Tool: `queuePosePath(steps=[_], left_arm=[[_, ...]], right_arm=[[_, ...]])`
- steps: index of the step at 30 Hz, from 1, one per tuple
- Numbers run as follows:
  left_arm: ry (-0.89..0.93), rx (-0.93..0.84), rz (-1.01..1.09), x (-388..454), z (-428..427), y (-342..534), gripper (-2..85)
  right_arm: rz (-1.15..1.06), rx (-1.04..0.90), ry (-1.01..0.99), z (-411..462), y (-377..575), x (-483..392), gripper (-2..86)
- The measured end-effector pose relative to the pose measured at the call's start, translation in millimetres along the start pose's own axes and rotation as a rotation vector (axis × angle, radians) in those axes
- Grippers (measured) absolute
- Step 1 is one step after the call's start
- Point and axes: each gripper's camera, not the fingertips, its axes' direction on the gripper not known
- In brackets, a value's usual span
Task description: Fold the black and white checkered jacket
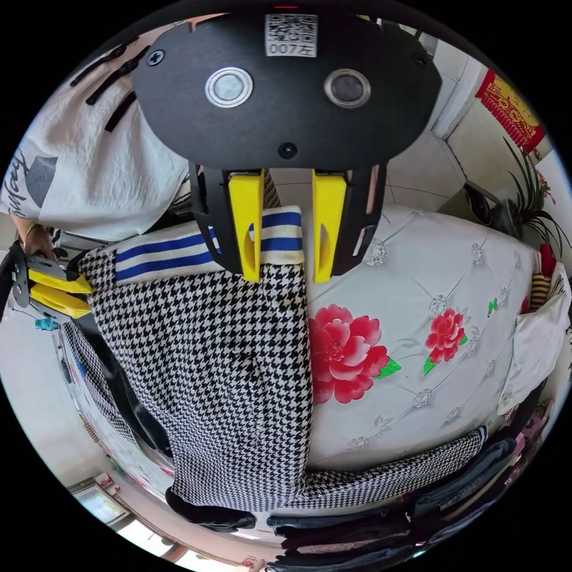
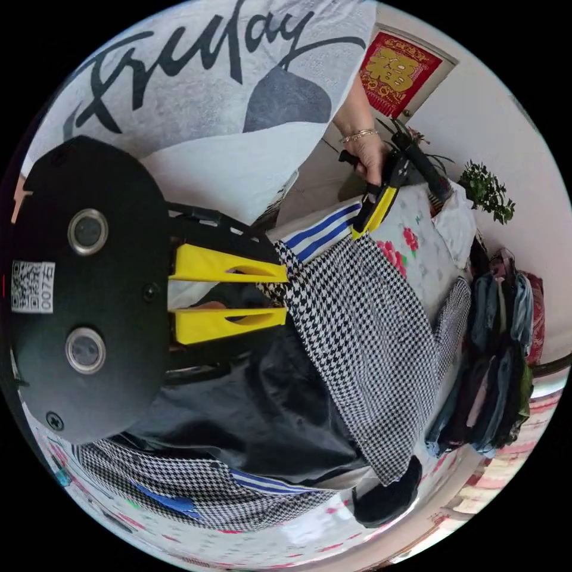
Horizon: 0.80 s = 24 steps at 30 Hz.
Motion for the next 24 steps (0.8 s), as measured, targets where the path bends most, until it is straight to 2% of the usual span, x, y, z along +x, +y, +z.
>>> queuePosePath(steps=[2,6,11,16,21,24], left_arm=[[-0.009,0.0,0.003,2,1,1,12.5],[-0.018,-0.006,0.008,4,2,0,11.9],[-0.021,-0.006,0.009,7,2,1,11.7],[0.02,0.047,-0.043,3,-15,15,9.8],[-0.018,0.114,-0.061,16,-44,27,6.9],[-0.011,0.137,-0.027,36,-51,16,6.6]], right_arm=[[0.142,-0.101,-0.026,22,7,18,5.8],[0.261,0.01,-0.034,-12,21,32,5.9],[0.433,0.125,0.193,-84,55,74,6.7],[0.601,0.156,0.326,-138,88,132,8.1],[0.606,0.097,0.392,-148,81,172,9.9],[0.563,-0.019,0.425,-125,60,196,10.4]])
